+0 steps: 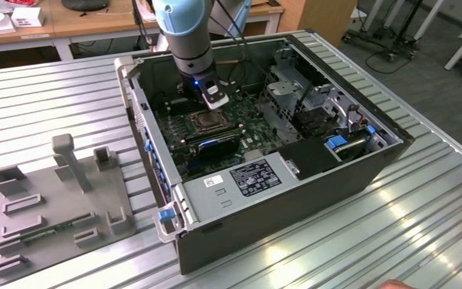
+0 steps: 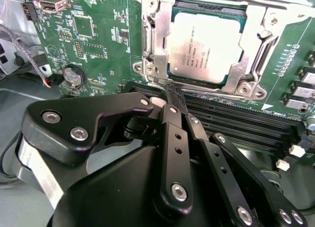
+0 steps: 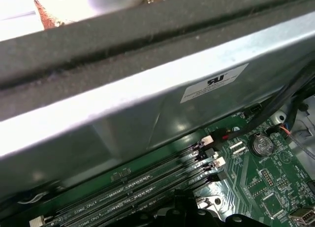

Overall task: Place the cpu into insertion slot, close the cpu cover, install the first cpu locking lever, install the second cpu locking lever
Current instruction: 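Install the first cpu locking lever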

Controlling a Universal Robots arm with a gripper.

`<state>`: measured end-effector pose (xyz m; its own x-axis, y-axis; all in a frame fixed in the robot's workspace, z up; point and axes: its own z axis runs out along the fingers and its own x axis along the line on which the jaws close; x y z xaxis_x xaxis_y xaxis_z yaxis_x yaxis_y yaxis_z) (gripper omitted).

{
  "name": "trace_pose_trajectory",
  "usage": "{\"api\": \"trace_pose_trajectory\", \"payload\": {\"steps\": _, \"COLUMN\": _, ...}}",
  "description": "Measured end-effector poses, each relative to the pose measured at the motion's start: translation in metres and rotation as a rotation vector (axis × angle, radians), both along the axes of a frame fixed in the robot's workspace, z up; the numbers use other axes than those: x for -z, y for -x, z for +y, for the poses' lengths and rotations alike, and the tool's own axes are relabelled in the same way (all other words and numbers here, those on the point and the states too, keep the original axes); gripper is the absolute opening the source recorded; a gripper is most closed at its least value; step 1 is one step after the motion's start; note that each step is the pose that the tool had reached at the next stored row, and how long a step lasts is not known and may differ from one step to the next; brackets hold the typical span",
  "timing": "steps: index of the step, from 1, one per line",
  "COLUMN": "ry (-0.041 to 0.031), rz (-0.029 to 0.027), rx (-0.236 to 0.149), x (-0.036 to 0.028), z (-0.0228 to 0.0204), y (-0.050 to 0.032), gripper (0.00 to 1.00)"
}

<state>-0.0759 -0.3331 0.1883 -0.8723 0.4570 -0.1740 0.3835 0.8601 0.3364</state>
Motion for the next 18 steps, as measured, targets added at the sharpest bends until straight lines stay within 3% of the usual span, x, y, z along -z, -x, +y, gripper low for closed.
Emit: {"api": "trace_pose_trajectory", "payload": {"steps": 18, "ry": 0.0002, "rz": 0.0000, "rx": 0.019, "x": 0.0013, "z": 0.0004, "y": 0.0000, "gripper": 0.10}}
